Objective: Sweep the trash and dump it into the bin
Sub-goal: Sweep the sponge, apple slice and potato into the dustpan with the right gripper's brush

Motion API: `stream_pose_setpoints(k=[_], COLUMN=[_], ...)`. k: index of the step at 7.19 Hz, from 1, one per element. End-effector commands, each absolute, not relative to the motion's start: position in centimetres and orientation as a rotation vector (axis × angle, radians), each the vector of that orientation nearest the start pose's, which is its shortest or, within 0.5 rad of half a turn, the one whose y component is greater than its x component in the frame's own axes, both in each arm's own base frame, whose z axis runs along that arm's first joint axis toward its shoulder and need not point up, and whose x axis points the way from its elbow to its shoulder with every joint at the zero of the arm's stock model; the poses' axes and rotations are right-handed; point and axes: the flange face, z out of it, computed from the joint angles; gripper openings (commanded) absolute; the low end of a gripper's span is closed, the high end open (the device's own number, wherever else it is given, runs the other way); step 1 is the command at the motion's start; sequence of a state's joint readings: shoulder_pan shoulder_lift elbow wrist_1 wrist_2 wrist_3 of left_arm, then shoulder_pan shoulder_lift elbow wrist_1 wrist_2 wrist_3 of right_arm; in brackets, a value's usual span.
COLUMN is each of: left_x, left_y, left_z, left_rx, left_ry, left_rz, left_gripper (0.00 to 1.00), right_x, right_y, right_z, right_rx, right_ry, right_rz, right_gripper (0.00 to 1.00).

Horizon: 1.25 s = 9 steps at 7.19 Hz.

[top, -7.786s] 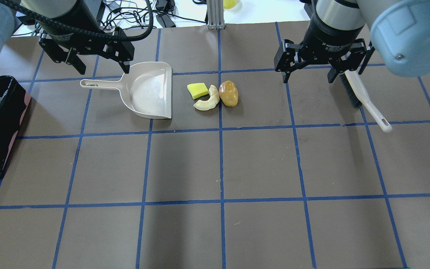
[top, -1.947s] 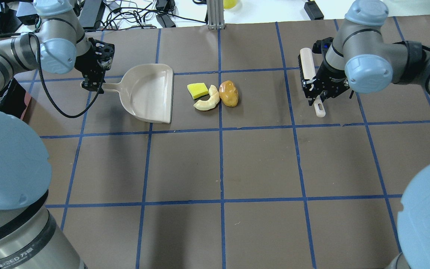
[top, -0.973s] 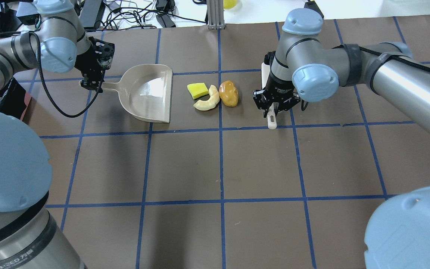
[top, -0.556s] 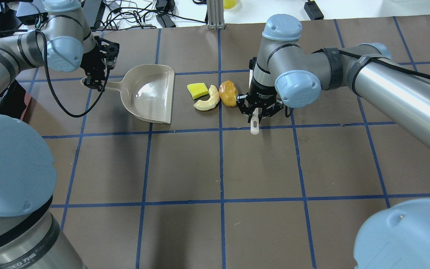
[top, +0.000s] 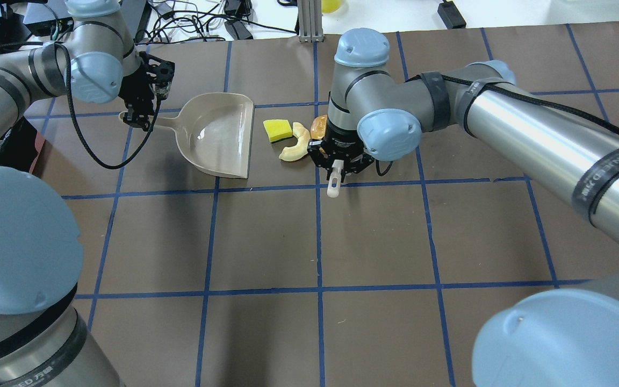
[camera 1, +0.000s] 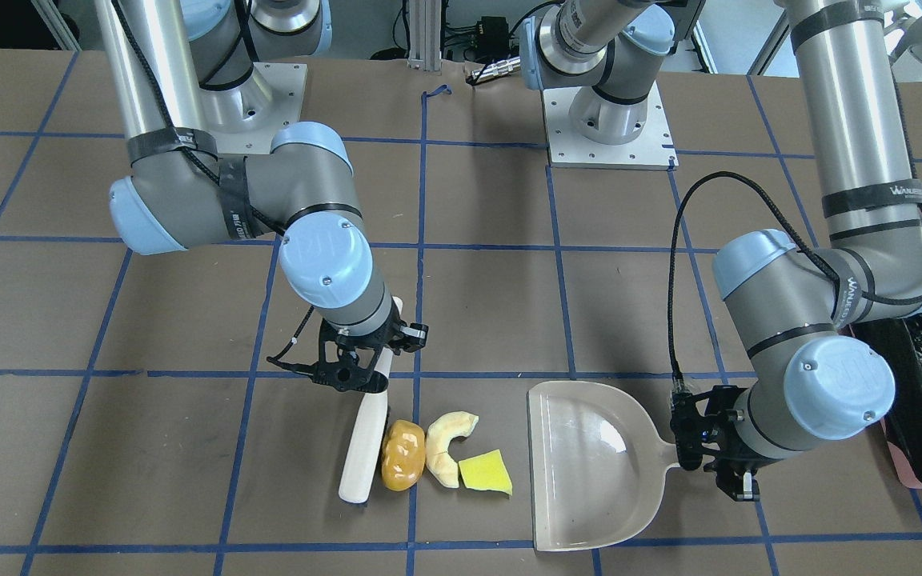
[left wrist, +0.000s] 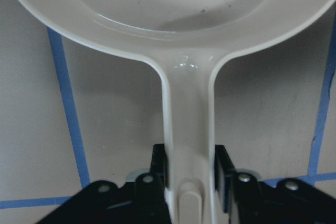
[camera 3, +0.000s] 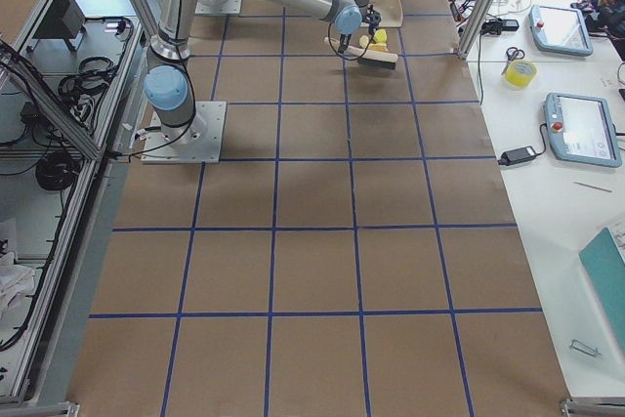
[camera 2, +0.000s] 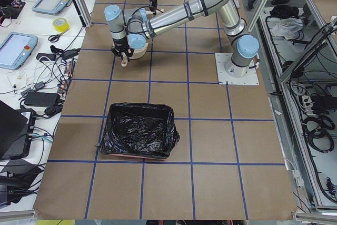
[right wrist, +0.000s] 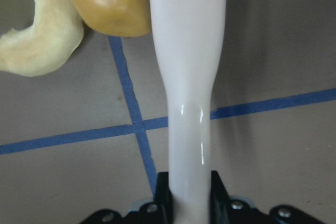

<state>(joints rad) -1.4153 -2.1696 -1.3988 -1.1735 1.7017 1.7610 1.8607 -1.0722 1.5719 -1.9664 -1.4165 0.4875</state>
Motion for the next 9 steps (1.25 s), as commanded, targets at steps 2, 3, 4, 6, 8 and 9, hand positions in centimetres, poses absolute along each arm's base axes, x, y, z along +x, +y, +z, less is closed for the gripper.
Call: stream_pose_setpoints(k=[2,3,4,6,8,9], left_x=[-1.2,-1.2,-1.2,-1.2,-1.3,-1.3], left_y=[-70.3,-70.3,-70.3,-70.3,-70.3,-70.3], left_z=[25.0,25.1,25.1,25.1,25.2,25.2], left_rx=[-2.295,-2.295,-2.295,-2.294,-2.294,-2.294], left_ry=[-2.211,-2.212,-2.212,-2.211,-2.211,-2.211], left_rz=[-0.197,-0.194,-0.194,-0.189,-0.186,-0.184], left_gripper=[0.0,0.0,0.0,0.0,0.0,0.0], right_x=[40.1,41.6,43.4,47.2,50.2,51.5], right_y=[-57.9,-57.8,-57.0,-56.3,-55.7,-55.2], right_z=[24.6,24.8,24.7,24.8,25.1,26.0], right_rx=[0.383,0.41,0.384,0.362,0.338,0.332], right_ry=[2.957,2.933,2.933,2.862,2.82,2.788], right_rz=[0.205,0.21,0.208,0.193,0.164,0.174], right_gripper=[0.0,0.0,0.0,0.0,0.0,0.0])
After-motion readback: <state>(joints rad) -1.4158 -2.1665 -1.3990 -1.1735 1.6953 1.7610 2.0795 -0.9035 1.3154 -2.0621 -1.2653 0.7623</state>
